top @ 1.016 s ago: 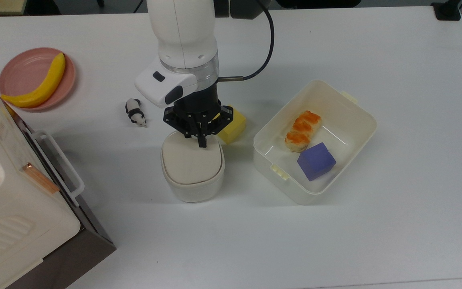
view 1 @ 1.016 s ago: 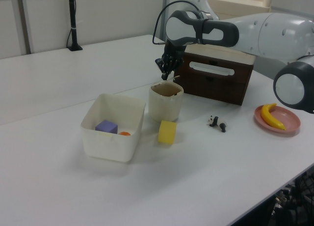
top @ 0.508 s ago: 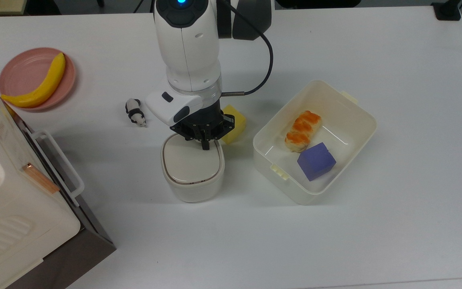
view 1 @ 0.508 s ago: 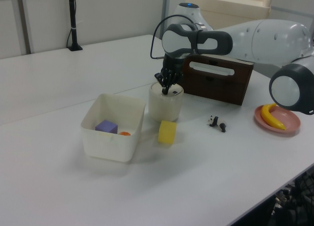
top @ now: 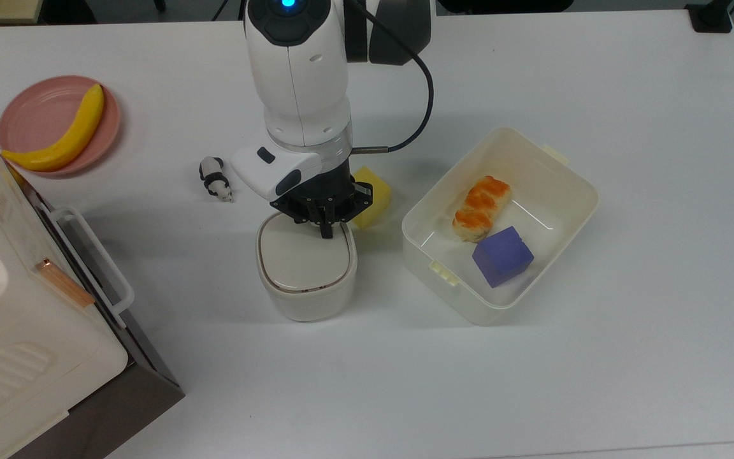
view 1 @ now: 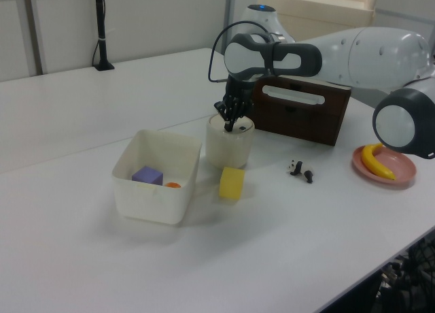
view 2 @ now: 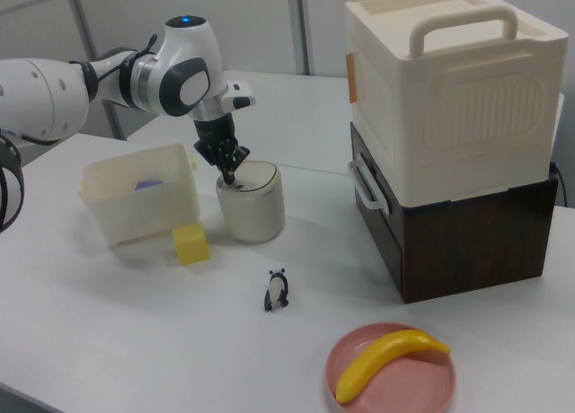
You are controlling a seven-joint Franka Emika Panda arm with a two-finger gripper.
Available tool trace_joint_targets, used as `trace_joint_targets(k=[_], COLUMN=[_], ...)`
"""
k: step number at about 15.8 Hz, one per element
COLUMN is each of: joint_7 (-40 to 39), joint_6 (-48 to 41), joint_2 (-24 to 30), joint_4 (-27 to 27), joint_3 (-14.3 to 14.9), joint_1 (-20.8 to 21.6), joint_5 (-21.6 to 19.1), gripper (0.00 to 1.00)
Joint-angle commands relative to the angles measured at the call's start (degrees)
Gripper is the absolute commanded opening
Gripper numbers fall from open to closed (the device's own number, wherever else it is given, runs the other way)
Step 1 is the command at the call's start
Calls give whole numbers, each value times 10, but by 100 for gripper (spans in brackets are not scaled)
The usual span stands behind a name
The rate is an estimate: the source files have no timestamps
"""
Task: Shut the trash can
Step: 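Push the raised lid down onto the can's rim with the gripper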
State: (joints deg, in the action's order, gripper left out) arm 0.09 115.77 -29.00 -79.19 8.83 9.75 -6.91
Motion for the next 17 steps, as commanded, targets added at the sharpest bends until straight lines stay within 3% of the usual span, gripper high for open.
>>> trace_joint_targets(k=[1,6,10,17], joint_7=[-21,-19,-17,-17], joint_6=[22,21,15,15], joint_2=[-28,-36,-9,3], joint_4=[-60,-62,-54,-33], joint_3=[1,1,3,4], joint_1=[0,-2,-3,-45], joint_5=[-29,-42,-60,-64], gripper=[0,0,0,0])
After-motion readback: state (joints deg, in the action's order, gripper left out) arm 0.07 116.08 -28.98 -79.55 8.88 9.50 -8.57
